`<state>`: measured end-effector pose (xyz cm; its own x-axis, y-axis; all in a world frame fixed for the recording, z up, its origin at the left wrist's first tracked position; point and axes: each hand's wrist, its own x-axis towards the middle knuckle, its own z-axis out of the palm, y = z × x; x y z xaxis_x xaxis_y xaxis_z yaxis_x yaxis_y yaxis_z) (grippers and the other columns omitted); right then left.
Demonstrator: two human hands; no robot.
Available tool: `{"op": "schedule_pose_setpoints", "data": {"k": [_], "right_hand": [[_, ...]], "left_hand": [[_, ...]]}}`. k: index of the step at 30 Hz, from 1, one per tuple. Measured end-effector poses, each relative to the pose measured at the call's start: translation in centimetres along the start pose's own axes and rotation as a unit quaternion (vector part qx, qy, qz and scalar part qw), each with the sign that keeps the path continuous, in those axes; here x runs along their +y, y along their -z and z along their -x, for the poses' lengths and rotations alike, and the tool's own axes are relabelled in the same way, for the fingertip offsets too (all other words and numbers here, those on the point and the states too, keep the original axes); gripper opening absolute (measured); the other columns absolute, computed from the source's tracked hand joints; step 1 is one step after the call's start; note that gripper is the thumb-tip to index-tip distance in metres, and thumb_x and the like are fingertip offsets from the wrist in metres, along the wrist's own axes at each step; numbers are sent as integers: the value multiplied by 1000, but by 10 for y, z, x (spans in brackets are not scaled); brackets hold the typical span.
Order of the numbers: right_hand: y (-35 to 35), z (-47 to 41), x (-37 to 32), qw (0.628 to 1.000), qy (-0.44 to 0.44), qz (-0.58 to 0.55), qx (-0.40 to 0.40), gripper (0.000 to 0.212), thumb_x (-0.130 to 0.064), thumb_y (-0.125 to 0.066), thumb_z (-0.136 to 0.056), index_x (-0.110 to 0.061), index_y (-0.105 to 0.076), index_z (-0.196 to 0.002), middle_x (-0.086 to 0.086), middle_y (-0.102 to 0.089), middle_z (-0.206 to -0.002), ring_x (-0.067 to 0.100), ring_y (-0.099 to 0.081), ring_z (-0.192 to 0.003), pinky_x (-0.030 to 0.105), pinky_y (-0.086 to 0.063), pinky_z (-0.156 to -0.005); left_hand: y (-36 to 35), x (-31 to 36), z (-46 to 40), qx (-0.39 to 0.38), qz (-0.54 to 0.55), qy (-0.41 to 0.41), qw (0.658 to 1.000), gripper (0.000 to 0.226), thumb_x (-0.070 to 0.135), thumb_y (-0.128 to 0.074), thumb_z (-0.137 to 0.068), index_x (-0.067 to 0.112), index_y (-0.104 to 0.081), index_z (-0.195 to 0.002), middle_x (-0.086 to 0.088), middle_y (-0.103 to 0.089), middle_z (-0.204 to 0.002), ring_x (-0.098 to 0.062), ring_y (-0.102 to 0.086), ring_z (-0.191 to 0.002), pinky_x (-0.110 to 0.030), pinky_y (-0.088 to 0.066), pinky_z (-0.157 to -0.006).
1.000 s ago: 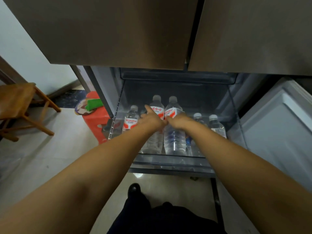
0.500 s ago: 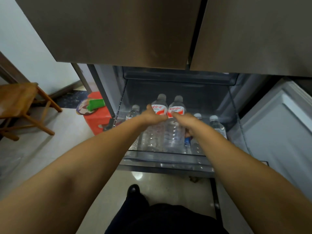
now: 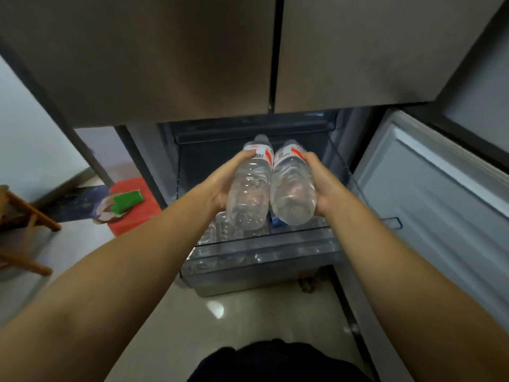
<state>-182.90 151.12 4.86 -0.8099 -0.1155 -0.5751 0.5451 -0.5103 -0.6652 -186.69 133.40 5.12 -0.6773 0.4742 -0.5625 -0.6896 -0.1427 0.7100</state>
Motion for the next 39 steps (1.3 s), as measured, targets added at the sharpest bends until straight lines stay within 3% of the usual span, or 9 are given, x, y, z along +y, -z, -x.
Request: {"op": "schedule_pose_setpoints", "data": {"k": [3,7,13,16,19,25,29,35,39], "right_hand": [[4,13,13,997,31,-68,11,73,-58,-69,-77,-9,-56,-130,18,-69,-105,31,-70,-93,45,-54,-89],[8,32,41,988,95,-104,62,97,-50,-88,-58,-17,-48,-139,15,-64,-117,30,-69,-99,47,-53,-85],[14,80,86,967,180,-182,16,80,-53,-72,-74,-11,-48,-137,14,-67,-109,29,-68,-96,44,-53,-84],[22,114,105,951,224,-185,103,83,-45,-81,-67,-8,-51,-135,17,-65,-112,32,-67,-95,48,-53,-88],[34,150,126,921,265,-47,281,50,-38,-75,-80,-12,-61,-121,11,-72,-104,28,-71,-89,45,-55,-85],[65,213,195,840,239,69,483,35,-42,-75,-76,-21,-68,-103,3,-74,-96,17,-71,-83,32,-57,-75],[98,234,243,786,171,75,590,83,-63,-77,-52,-17,-58,-118,0,-68,-107,16,-67,-92,36,-56,-83],[123,272,314,740,84,98,660,74,-46,-76,-76,-9,-43,-131,6,-57,-118,21,-58,-105,28,-40,-79],[134,298,361,739,53,72,668,76,-44,-76,-77,-9,-40,-135,9,-56,-128,26,-57,-114,29,-43,-82]], "left_hand": [[-8,-3,10,-38,20,8,999,43,44,-59,-87,9,-60,-111,-10,-68,-84,-22,-68,-70,-33,-58,-69],[-10,-10,36,-100,48,30,993,45,43,-58,-88,7,-55,-115,-12,-66,-86,-22,-65,-74,-34,-56,-75],[-15,-27,52,-215,42,114,969,48,49,-55,-87,7,-59,-111,-9,-63,-98,-19,-59,-90,-34,-48,-94],[-31,-44,52,-248,-43,135,958,53,48,-56,-88,8,-54,-122,-10,-63,-100,-21,-62,-87,-37,-53,-86],[-54,-70,53,-255,-178,85,947,49,36,-58,-90,6,-51,-129,-11,-68,-94,-22,-70,-76,-35,-59,-72],[-95,-141,67,-272,-415,-49,867,39,24,-67,-87,17,-55,-123,-7,-68,-112,-20,-68,-98,-28,-56,-78],[-112,-182,80,-298,-510,-73,803,22,19,-64,-89,30,-48,-81,14,-55,-79,1,-54,-71,-4,-45,-49],[-130,-256,80,-331,-583,-76,738,38,29,-72,-79,21,-50,-109,11,-60,-90,-3,-59,-85,-8,-45,-61],[-138,-307,85,-339,-632,-58,695,80,57,-71,-53,25,-51,-123,4,-65,-110,-16,-63,-101,-37,-55,-87]]}}
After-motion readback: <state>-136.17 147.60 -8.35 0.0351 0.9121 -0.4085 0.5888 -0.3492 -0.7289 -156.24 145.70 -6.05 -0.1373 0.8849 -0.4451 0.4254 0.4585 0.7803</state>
